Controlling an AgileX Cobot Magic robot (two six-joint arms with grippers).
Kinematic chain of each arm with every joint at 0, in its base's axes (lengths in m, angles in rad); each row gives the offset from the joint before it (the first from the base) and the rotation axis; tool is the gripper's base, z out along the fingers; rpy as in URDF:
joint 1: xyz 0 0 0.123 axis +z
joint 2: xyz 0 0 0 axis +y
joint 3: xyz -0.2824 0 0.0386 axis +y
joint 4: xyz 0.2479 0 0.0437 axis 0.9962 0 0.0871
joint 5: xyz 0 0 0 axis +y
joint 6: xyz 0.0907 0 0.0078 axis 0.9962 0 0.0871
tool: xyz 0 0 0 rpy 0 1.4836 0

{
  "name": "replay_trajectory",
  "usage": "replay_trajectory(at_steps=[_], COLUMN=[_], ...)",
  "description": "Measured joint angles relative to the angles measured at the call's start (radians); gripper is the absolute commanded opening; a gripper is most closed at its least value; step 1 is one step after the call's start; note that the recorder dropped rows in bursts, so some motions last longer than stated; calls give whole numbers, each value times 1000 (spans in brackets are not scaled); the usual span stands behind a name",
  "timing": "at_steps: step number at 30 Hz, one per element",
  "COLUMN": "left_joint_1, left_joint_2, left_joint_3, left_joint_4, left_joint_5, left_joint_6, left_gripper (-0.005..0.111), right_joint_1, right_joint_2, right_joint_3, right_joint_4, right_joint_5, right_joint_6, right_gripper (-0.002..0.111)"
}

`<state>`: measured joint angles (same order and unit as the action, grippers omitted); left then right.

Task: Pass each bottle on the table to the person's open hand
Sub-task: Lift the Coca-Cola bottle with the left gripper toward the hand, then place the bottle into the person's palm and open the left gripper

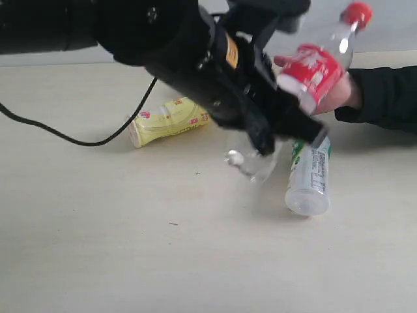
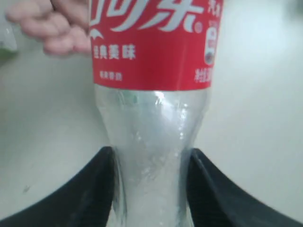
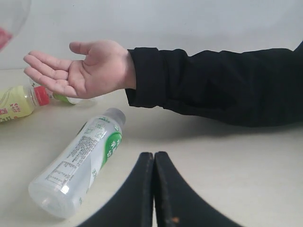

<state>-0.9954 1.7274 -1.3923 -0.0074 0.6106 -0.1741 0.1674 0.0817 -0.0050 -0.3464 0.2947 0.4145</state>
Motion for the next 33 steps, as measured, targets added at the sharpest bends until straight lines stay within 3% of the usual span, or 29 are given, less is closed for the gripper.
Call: replay_trajectory(at_steps=[6,12,24,33], left_joint_1=[0,31,118,124], left_joint_2=[4,132,315,412], left_joint_3=[-129,-239,-243,-243], left_joint_4=[0,0,-3,-3], left_joint_5=[-357,-436,-420,-519], left_joint_6=[-492,-707,-835,-847], left_gripper=[0,0,0,0], right_joint_1=[0,0,0,0], right_joint_2=[0,0,0,0], right_joint_3=[0,0,0,0], right_joint_4=[0,0,0,0], right_joint_5=[0,0,0,0], right_joint_6=[0,0,0,0], right_gripper=[0,0,0,0])
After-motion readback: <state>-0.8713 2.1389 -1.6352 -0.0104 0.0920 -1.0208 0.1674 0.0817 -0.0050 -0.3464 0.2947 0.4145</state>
